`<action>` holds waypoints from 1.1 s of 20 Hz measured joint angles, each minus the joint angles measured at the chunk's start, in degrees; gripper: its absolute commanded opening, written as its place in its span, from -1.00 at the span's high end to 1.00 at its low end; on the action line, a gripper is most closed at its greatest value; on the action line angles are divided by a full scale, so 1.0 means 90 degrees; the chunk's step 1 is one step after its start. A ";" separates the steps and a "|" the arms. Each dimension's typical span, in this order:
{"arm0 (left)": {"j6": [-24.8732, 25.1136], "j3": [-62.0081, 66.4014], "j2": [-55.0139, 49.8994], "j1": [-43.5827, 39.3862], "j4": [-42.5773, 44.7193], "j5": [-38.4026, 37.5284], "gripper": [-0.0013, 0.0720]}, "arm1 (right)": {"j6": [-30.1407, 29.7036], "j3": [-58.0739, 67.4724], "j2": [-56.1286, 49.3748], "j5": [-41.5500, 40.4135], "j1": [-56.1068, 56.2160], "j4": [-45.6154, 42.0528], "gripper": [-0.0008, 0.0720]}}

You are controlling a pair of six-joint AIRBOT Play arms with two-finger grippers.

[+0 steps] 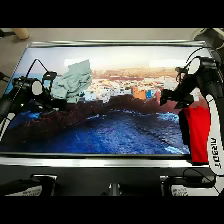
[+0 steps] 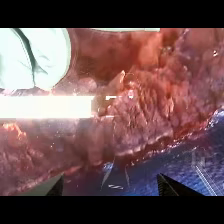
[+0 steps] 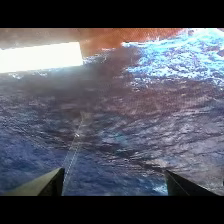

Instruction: Fold the shirts.

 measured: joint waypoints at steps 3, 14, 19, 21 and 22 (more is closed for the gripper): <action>-0.0002 0.0000 0.0000 0.0000 0.0000 0.0000 -1.00 | 0.0000 0.0000 0.0000 0.0002 0.0000 0.0000 -0.87; 0.0000 0.0000 -0.0002 0.0000 0.0000 0.0007 -1.00 | 0.0002 0.0000 0.0000 0.0000 0.0000 0.0000 -0.87; -0.0002 -0.0002 -0.0078 -0.0002 0.0000 0.0782 -1.00 | 0.0000 0.0000 0.0000 -0.0265 0.0000 0.0000 -0.87; -0.0015 0.0000 -0.0131 -0.0002 0.0000 0.1362 -0.85 | 0.0000 0.0000 0.0000 -0.0491 0.0000 0.0000 -0.87; -0.0061 0.0041 -0.0192 0.0029 0.0012 0.1666 -0.85 | -0.0007 0.0000 0.0000 -0.0634 0.0000 0.0000 -0.87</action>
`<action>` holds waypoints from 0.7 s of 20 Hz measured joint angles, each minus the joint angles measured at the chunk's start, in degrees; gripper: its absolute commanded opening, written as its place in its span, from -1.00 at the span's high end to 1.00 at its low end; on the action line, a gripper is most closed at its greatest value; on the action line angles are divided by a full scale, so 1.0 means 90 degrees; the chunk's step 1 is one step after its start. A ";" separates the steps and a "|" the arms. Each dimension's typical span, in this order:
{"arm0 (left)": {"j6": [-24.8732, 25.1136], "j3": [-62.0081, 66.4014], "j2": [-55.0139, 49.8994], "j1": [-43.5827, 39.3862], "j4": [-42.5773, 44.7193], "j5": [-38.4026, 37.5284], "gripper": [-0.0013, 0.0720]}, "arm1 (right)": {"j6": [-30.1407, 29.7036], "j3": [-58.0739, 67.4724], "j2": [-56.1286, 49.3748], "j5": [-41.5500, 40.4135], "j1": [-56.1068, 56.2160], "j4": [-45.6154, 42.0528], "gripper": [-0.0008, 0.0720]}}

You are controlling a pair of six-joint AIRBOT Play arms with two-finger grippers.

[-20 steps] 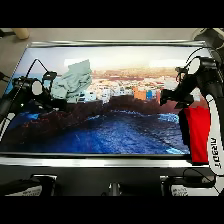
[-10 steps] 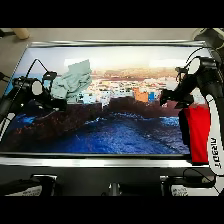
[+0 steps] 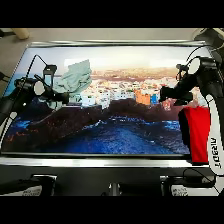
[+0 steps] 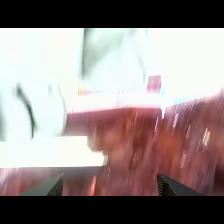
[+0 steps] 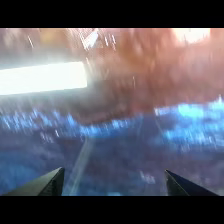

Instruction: Fold the shirts.

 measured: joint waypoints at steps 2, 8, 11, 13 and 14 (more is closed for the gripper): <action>-0.0155 0.0386 -0.0352 0.0306 0.0092 0.0386 -0.90 | -0.0044 0.0000 -0.0007 -0.0287 0.0000 0.0000 -0.87; -0.0539 0.2630 -0.2518 0.1778 -0.0741 -0.0833 -0.88 | -0.0158 0.0000 -0.0029 -0.0821 0.0000 0.0015 -0.87; -0.0583 0.3041 -0.3164 0.1996 -0.1647 -0.0709 0.63 | -0.0202 0.0000 -0.0029 -0.1030 0.0000 0.0019 -0.86; -0.0583 0.3157 -0.3344 0.2013 -0.2023 -0.0534 0.89 | -0.0211 0.0000 -0.0027 -0.1117 0.0000 0.0017 -0.86; -0.0571 0.3203 -0.3339 0.1989 -0.2181 -0.0461 0.89 | -0.0231 0.0000 -0.0007 -0.1166 0.0000 0.0017 -0.86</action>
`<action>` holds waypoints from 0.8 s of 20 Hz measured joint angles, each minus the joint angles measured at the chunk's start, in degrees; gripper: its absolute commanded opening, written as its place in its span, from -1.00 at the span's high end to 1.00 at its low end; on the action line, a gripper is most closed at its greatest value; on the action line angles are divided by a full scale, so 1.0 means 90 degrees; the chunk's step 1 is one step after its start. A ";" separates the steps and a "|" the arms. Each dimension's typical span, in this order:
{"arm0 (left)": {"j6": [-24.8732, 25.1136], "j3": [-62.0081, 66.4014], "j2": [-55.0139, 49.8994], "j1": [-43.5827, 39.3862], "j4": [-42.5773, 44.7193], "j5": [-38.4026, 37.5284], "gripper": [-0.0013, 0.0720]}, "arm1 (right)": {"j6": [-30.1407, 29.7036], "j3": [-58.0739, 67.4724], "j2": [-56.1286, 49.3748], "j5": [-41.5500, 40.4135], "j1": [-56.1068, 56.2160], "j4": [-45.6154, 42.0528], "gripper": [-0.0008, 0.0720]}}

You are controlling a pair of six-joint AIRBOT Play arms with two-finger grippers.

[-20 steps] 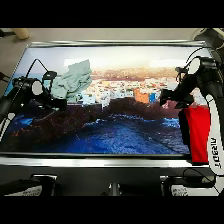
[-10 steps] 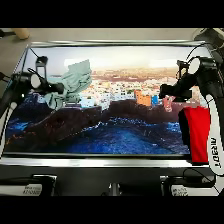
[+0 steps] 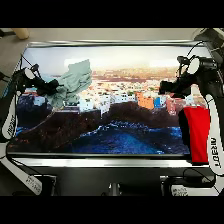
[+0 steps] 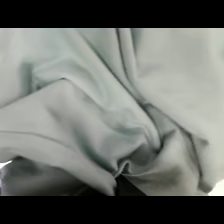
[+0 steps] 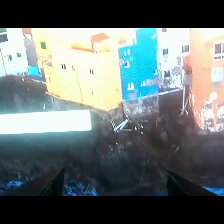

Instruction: Fold the shirts.

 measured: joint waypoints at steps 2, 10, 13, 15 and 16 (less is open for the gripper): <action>0.0291 0.0131 0.0279 -0.0131 -0.0277 0.0204 0.89 | -0.0032 0.0005 0.0119 -0.0102 0.0000 -0.0024 -0.86; 0.1829 0.0510 0.3784 -0.2025 -0.0576 0.1605 0.89 | -0.0109 0.0158 0.2273 -0.1739 0.0000 -0.0529 -0.86; 0.1970 0.0534 0.4597 -0.3041 -0.0593 0.2283 0.89 | -0.0024 0.0175 0.3415 -0.2288 0.0000 -0.0629 -0.86; 0.2008 0.0532 0.4777 -0.3606 -0.0532 0.2492 0.89 | 0.0036 0.0177 0.4044 -0.2361 0.0000 -0.0670 -0.86; 0.2006 0.0532 0.4809 -0.3813 -0.0384 0.2477 0.89 | 0.0046 0.0180 0.4279 -0.2251 0.0000 -0.0690 -0.86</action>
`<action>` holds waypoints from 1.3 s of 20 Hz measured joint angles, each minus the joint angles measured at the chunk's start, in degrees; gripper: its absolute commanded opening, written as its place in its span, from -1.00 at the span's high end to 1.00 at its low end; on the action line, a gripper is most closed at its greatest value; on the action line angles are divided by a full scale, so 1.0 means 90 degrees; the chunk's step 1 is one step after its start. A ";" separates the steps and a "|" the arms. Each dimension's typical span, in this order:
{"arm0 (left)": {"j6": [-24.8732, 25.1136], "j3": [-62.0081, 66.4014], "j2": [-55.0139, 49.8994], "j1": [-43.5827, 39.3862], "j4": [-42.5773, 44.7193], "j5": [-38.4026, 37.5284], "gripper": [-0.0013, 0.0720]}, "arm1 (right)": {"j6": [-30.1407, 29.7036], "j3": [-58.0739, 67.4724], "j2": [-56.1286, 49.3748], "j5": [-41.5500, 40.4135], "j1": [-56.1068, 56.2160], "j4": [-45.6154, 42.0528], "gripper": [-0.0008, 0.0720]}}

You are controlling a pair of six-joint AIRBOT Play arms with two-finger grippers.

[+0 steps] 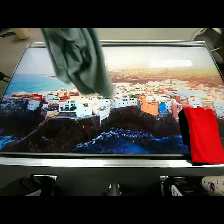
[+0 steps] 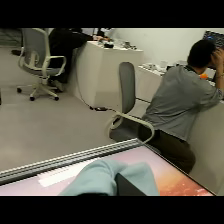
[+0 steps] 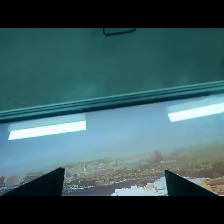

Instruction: Fold the shirts.

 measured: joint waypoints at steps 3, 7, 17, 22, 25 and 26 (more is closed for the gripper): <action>-0.0549 -0.0134 -0.0078 -0.0316 0.0843 -0.0804 0.89 | 0.0051 -0.0015 0.0228 0.0986 0.0000 -0.0022 -0.86; -0.1239 -0.1627 -0.0194 -0.0491 0.1698 -0.1936 0.89 | 0.0073 -0.0840 -0.0287 0.2642 0.0000 0.0240 -0.93; -0.2033 -0.4418 -0.0146 -0.0597 0.1984 -0.1736 0.89 | -0.0712 -0.5015 -0.1931 0.1970 0.0000 0.2237 -0.97; -0.2072 -0.4532 0.0024 -0.0597 0.1991 -0.1683 0.89 | -0.1093 -0.5333 -0.2902 0.1632 0.0002 0.3031 -0.94; -0.2084 -0.4549 0.0117 -0.0597 0.1991 -0.1673 0.89 | -0.1195 -0.5370 -0.3293 0.1642 0.0000 0.3524 -0.85; -0.2084 -0.4554 0.0136 -0.0600 0.1991 -0.1668 0.89 | -0.1234 -0.5374 -0.3400 0.1622 0.0000 0.3716 -0.67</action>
